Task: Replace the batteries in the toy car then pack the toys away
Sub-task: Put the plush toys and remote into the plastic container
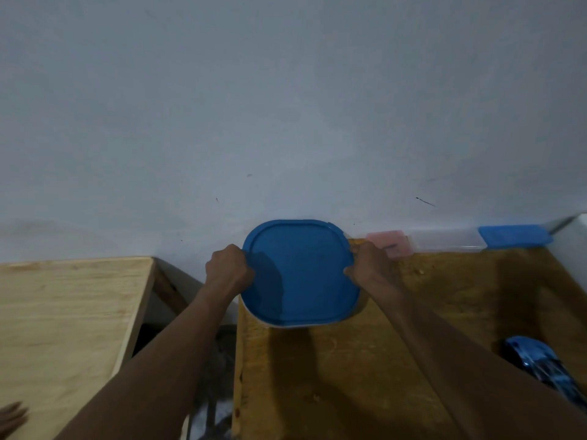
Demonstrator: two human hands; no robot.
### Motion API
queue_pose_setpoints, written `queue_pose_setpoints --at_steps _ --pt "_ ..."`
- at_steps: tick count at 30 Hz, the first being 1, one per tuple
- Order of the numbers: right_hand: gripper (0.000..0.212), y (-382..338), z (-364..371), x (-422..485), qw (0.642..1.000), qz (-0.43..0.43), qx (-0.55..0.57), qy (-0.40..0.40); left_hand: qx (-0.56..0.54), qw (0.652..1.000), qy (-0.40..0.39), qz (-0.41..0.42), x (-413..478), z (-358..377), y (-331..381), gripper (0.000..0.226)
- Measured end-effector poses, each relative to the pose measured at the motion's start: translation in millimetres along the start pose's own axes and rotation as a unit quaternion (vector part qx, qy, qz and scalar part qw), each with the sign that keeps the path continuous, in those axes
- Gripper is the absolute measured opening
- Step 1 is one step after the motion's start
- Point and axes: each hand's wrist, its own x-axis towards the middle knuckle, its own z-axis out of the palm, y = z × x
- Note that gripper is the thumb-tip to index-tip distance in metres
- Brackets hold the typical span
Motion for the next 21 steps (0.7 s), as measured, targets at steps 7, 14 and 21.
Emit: queue_pose_setpoints --at_steps 7,14,21 --pt "0.028 -1 7 2 0.999 0.016 0.026 0.012 0.007 1.000 -0.001 -0.005 -2 0 3 0.006" --pt "0.045 2 -5 -2 0.993 0.032 0.106 -0.029 -0.055 0.997 -0.041 -0.035 -1 -6 -8 0.045" --pt "0.078 -5 -11 12 0.995 -0.051 -0.002 -0.083 0.044 0.994 -0.072 0.073 2 -15 -4 0.090"
